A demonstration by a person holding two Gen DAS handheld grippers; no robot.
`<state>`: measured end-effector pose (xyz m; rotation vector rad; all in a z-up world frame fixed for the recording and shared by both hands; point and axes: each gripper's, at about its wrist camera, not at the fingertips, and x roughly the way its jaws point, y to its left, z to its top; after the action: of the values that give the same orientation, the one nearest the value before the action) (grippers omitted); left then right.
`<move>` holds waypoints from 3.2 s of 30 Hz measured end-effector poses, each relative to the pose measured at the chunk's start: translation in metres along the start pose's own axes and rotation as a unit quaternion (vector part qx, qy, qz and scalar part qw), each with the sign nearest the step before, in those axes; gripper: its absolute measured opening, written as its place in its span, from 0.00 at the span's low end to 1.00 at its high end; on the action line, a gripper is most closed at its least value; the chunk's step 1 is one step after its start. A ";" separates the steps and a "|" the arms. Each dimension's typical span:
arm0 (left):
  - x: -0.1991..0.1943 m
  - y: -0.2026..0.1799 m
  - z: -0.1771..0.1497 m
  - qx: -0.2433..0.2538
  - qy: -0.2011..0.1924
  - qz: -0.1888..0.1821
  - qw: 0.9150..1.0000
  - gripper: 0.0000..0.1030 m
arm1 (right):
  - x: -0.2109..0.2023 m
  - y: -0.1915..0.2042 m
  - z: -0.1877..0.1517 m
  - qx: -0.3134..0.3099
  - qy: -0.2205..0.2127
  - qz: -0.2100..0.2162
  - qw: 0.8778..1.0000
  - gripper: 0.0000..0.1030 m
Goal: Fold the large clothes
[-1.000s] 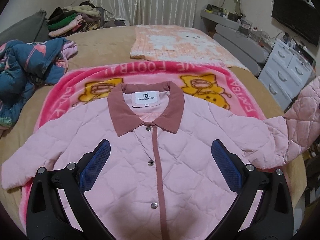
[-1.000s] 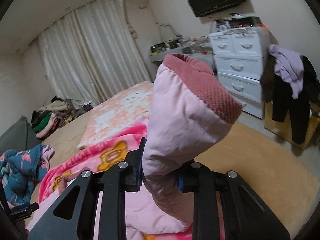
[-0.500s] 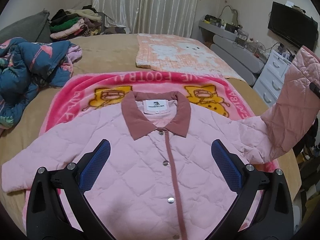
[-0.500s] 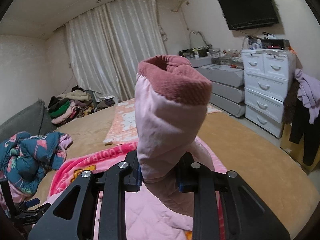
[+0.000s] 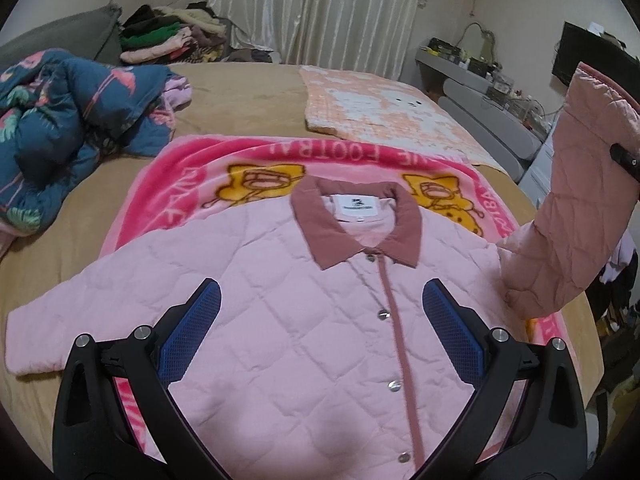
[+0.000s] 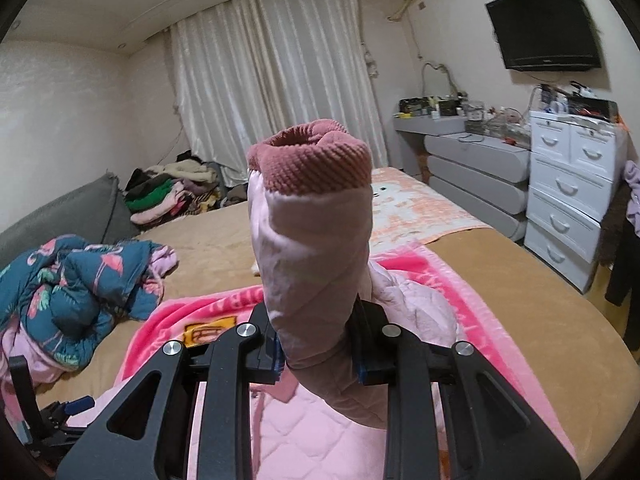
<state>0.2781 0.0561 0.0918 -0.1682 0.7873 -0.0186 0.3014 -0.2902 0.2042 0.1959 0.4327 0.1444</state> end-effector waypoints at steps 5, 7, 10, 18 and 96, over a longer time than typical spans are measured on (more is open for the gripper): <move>0.000 0.031 -0.005 -0.037 0.014 0.000 0.999 0.92 | 0.015 0.036 -0.014 -0.016 0.013 0.020 1.000 0.23; 0.000 0.042 -0.007 -0.049 0.016 0.002 0.999 0.92 | 0.021 0.051 -0.021 -0.027 0.018 0.025 0.999 0.23; 0.000 0.058 -0.010 -0.064 0.015 0.006 0.998 0.92 | 0.030 0.068 -0.032 -0.037 0.026 0.036 0.998 0.23; 0.008 0.087 -0.022 -0.100 0.028 -0.002 0.995 0.92 | 0.057 0.101 -0.064 -0.043 0.055 0.065 0.995 0.23; 0.090 0.043 -0.029 -0.042 0.060 -0.023 0.997 0.15 | 0.049 -0.062 -0.197 0.049 0.143 -0.021 0.988 0.85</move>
<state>0.3193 0.0876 0.0011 -0.2669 0.9053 -0.0384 0.2666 -0.3107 -0.0043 0.2645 0.7294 0.1101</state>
